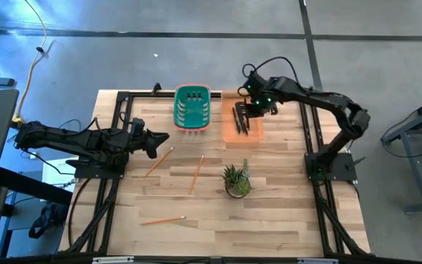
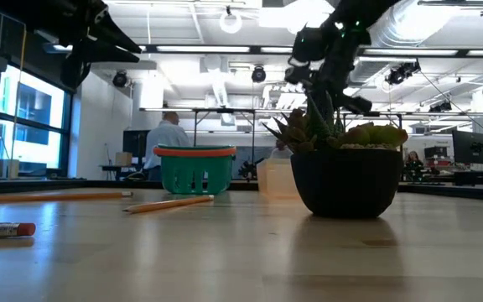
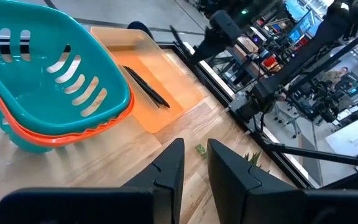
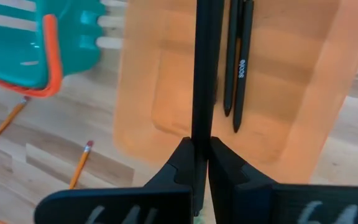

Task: Sort pens & pencils
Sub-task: Put the black ballpoint pen into the orange bin

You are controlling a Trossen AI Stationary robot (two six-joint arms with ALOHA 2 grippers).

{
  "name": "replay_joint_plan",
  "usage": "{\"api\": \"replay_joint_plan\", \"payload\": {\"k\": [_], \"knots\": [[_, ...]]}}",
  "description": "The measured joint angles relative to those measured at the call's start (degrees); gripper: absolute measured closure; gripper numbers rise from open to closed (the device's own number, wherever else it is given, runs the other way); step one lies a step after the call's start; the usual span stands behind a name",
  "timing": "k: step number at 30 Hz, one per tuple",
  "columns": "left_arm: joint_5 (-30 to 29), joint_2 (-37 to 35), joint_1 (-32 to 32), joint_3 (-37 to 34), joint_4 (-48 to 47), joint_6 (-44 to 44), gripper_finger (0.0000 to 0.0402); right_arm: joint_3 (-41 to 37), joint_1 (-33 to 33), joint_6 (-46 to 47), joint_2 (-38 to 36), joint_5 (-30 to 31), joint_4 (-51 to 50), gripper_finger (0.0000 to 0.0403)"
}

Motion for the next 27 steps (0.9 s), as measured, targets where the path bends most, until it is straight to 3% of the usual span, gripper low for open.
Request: {"api": "replay_joint_plan", "payload": {"k": [13, 27], "knots": [[-1.4, 0.0, 0.0, 0.0, 0.0, 0.4, 0.0344, 0.1, -4.7, -4.1, 6.6, -1.8, 1.7, 0.0403], [-1.7, 0.0, 0.0, 0.0, -0.3, 0.4, 0.0344, 0.1, -5.0, -5.0, 13.1, -3.2, 4.7, 0.0403]]}}
